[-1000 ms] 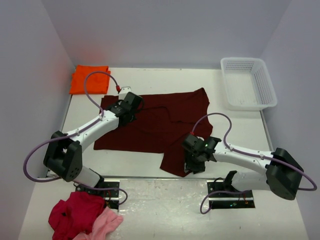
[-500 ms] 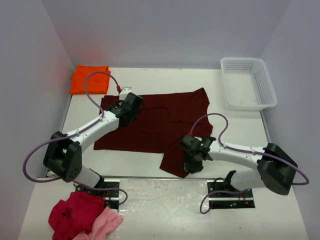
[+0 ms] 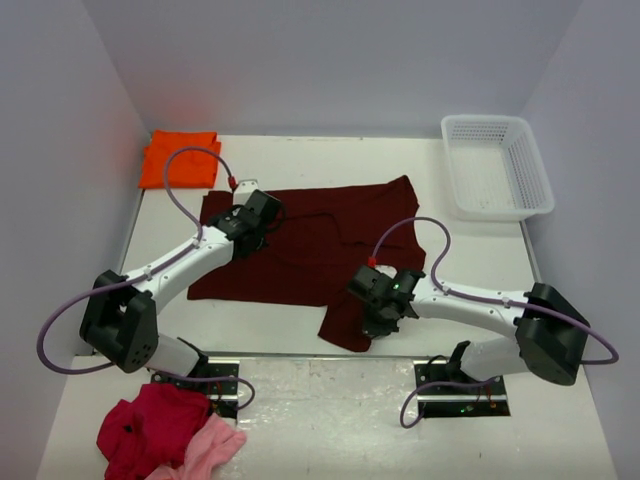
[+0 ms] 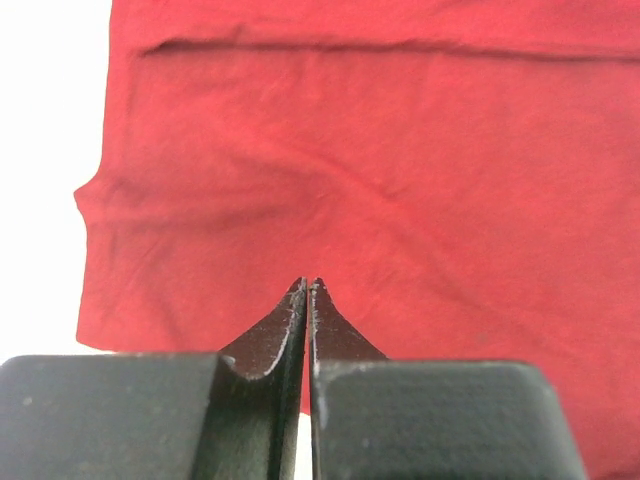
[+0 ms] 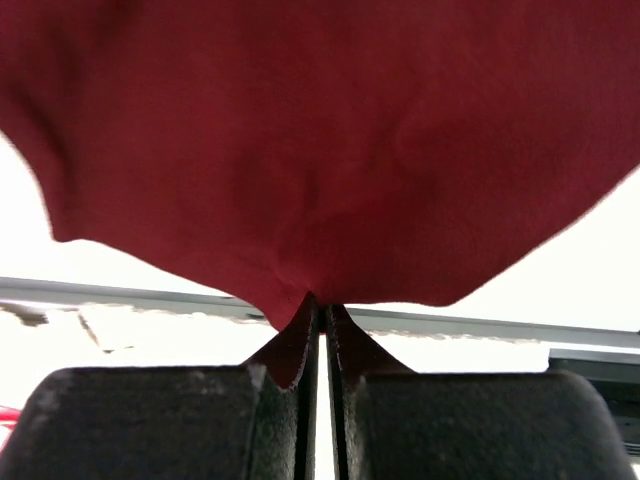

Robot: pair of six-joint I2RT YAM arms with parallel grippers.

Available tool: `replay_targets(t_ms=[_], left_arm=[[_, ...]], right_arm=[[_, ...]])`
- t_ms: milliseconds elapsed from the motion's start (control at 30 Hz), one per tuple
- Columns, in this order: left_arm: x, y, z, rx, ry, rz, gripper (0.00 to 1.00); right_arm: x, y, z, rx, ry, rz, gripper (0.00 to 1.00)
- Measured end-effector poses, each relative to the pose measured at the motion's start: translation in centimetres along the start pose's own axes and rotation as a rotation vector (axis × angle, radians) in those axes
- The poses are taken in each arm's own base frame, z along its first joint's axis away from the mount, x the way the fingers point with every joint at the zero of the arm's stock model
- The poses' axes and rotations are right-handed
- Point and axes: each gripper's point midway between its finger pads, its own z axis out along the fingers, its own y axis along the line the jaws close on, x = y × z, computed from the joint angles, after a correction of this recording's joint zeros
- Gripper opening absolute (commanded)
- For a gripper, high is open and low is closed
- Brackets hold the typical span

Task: Fold and stack the t-shirts
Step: Grap the side of the flattened tshirt closest away from the robot with both arms

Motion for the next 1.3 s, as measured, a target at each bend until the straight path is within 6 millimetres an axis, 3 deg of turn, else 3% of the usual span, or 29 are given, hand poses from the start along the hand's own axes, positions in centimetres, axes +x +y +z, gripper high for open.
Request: replay_targets(t_ms=[33,100,267,567,767,800,833,933,1033,1300], left_arm=[[0.2,0.3,0.0,-0.014,0.007,0.002,0.02],[0.9,1.1,-0.2,-0.049,0.028,0.012,0.27],[2.0,2.5,-0.6,-0.103,0.079,-0.007,0.44],[2.1,5.3,-0.5,-0.179,0.143,-0.071,0.34],[2.3,6.0,-1.1,-0.197,0.148,-0.055,0.33],[2.2,6.0,-1.2,-0.194,0.144,-0.054,0.32],[2.1,6.1,-1.3,-0.191,0.14,-0.054,0.32],[1.8,6.1,-1.6,-0.179,0.13,-0.045,0.32],[1.6,5.9,-1.6,-0.166,0.126,-0.036,0.32],[1.7,5.1,-1.1,-0.125,0.124,-0.02,0.32]], right_arm=[[-0.3,0.3,-0.2,-0.008,-0.012,-0.003,0.0],[-0.8,0.7,-0.5,-0.019,-0.036,-0.005,0.0],[-1.2,1.2,-0.3,-0.048,-0.063,-0.014,0.0],[-2.7,1.8,0.6,-0.014,-0.107,-0.078,0.0],[-6.0,5.8,-1.2,-0.037,-0.172,-0.121,0.0],[-6.4,6.4,-1.3,-0.041,-0.178,-0.126,0.02],[-6.7,6.8,-1.4,-0.045,-0.182,-0.132,0.15],[-6.9,7.2,-1.2,-0.04,-0.179,-0.15,0.31],[-6.7,6.8,-0.8,-0.019,-0.166,-0.169,0.4],[-7.4,6.8,0.2,0.045,-0.16,-0.216,0.43]])
